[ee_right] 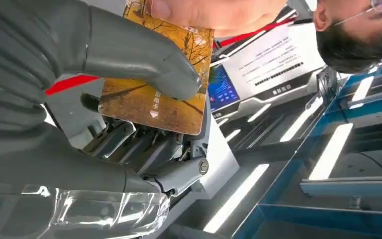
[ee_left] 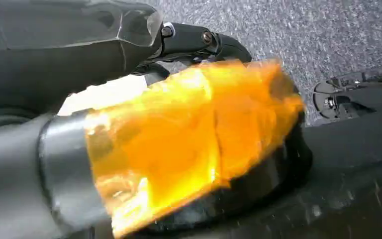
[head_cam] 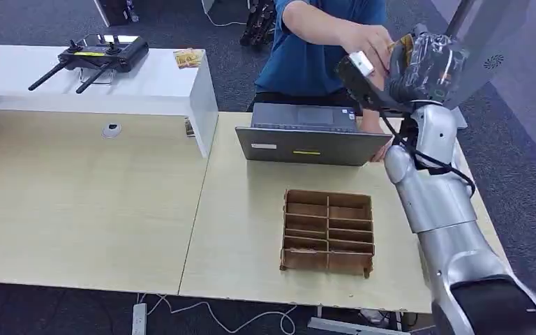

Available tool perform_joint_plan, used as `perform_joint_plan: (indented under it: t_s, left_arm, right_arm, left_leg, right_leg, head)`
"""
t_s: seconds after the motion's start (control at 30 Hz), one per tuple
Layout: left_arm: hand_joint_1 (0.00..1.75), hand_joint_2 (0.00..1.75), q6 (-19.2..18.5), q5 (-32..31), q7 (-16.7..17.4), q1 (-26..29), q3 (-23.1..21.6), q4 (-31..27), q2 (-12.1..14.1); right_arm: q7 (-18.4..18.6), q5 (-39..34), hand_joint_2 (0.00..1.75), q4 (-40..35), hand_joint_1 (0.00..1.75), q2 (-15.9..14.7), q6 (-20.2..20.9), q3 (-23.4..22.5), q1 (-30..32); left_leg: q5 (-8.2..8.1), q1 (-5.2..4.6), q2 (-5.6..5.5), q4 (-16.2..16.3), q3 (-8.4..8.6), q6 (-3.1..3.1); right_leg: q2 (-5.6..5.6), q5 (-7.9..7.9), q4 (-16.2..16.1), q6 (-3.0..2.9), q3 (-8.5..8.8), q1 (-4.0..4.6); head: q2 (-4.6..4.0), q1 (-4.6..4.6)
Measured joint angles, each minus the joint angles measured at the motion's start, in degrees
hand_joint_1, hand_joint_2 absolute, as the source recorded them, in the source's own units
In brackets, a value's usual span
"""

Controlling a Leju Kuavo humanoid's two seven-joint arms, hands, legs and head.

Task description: Pass the card to the sensor for recognition and then transmit it.

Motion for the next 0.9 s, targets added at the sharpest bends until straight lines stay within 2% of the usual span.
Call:
perform_joint_plan:
  t_s: [0.03,0.07,0.9]
  left_arm:
    - [0.00,0.00,-0.1,-0.4,0.0,0.0,-0.3,0.0,-0.4]
    - [0.00,0.00,-0.1,-0.8,0.0,0.1,-0.6,0.0,-0.6]
    - [0.00,0.00,1.1,-5.4,-1.1,0.6,-4.9,0.0,-0.7]
  right_arm:
    - [0.0,0.1,1.75,0.2,1.06,0.2,0.0,0.3,0.0]
    - [0.0,0.5,1.75,0.4,0.00,0.4,0.0,0.5,0.0]
    - [-0.5,0.8,1.75,0.0,0.00,1.3,-0.9,1.0,2.7]
  left_leg:
    - [0.00,0.01,0.01,0.0,0.00,0.00]
    - [0.00,0.01,0.03,0.0,0.00,0.00]
    - [0.00,0.01,0.05,0.0,0.03,0.00]
  right_leg:
    - [0.01,0.00,0.0,0.00,0.00,0.01]
    - [0.05,0.00,0.0,0.00,0.00,0.01]
    - [0.06,0.00,0.0,0.00,-0.02,0.01]
  head:
    - [-0.02,0.02]
    - [0.00,0.02]
    - [-0.02,0.00]
